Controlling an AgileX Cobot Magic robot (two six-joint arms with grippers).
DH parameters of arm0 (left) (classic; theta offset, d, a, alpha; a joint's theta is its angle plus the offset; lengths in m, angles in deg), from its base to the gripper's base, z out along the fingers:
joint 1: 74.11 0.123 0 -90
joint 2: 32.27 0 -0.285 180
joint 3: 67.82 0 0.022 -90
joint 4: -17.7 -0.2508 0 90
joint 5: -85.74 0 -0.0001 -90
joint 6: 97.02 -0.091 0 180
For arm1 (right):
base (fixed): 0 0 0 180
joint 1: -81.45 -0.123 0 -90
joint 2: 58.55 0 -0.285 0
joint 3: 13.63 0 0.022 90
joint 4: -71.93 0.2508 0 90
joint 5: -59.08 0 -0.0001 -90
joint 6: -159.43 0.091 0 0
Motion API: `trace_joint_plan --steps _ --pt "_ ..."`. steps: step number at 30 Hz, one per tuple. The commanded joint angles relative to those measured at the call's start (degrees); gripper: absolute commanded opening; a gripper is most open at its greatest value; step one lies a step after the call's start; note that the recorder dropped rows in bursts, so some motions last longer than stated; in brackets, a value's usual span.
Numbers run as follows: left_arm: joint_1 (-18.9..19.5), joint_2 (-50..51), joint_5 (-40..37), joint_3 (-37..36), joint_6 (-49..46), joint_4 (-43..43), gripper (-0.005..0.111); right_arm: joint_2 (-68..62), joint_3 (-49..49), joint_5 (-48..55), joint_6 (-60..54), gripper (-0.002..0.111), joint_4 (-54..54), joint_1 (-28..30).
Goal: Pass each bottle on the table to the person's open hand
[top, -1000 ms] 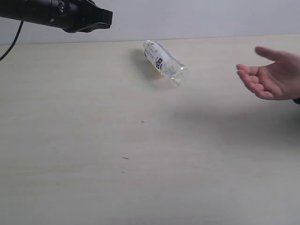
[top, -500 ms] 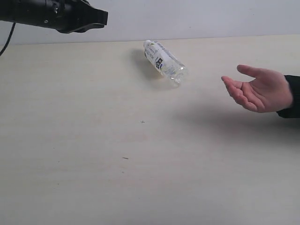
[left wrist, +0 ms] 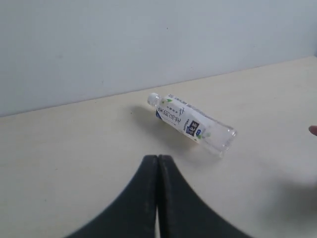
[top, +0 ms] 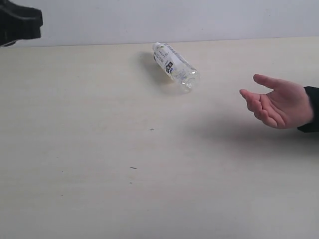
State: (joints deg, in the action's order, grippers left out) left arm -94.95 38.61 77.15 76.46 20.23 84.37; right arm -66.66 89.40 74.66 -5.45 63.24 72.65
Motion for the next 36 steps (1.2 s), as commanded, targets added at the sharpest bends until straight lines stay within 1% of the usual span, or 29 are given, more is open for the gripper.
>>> trace_joint_plan --steps 1,5,7,9,14,17,18,21,24,25,27,31,33,36 --pt "-0.2 -7.0 0.5 -6.3 0.0 1.1 0.0 0.3 -0.3 -0.5 -0.1 0.0 -1.3 -0.2" --pt "-0.2 -11.7 0.5 -11.1 -0.2 0.8 0.0 0.3 -0.3 -0.5 -0.1 0.0 -1.3 -0.2" --pt "-0.2 -13.4 0.4 -13.2 -0.4 -1.0 0.0 0.3 -0.3 -0.6 -0.1 0.0 -1.3 -0.2" --pt "-0.2 -14.6 -0.4 -14.5 -0.4 -2.2 0.0 0.3 -0.3 -3.1 -0.1 0.0 -1.3 -0.2" --pt "-0.2 -15.4 -0.5 -15.7 -0.4 -2.0 0.0 0.3 -0.3 -20.4 0.0 0.0 -1.4 -0.2" --pt "-0.2 -15.3 -0.5 -15.7 -0.4 -2.0 0.0 0.3 -0.3 -26.5 1.1 0.0 -0.9 -0.2" --pt "-0.2 -15.3 -0.5 -15.7 -0.4 -2.0 0.0 0.3 -0.3 -28.1 2.3 0.0 0.3 -0.2" --pt "-0.2 -15.3 -0.6 -15.7 -0.4 -2.0 0.0 0.3 -0.3 -36.3 8.9 0.0 8.7 -0.2" --pt "-0.2 -15.3 -0.6 -15.7 -0.4 -2.0 0.0 0.3 -0.2 -46.4 9.4 0.0 13.5 -0.2" --pt "-0.2 -15.3 -0.6 -15.7 -0.4 -2.0 0.0 -0.6 2.0 -46.9 9.4 0.0 14.8 -0.2" --pt "-0.2 -15.3 -0.6 -15.7 -0.4 -2.0 0.0 -5.3 7.6 -44.5 7.8 0.0 15.9 -0.2" --pt "-0.2 -15.3 -0.6 -15.7 -0.4 -2.0 0.0 -24.8 24.3 -39.0 4.2 0.0 15.7 -0.2" --pt "-0.2 -15.3 -0.6 -15.7 -0.4 -2.0 0.0 -35.7 33.8 -32.9 2.3 0.0 14.9 -0.2" --pt "-0.2 -15.3 -0.6 -15.7 -0.4 -2.0 0.0 -52.9 50.4 -17.6 -2.3 0.0 14.2 -0.2"
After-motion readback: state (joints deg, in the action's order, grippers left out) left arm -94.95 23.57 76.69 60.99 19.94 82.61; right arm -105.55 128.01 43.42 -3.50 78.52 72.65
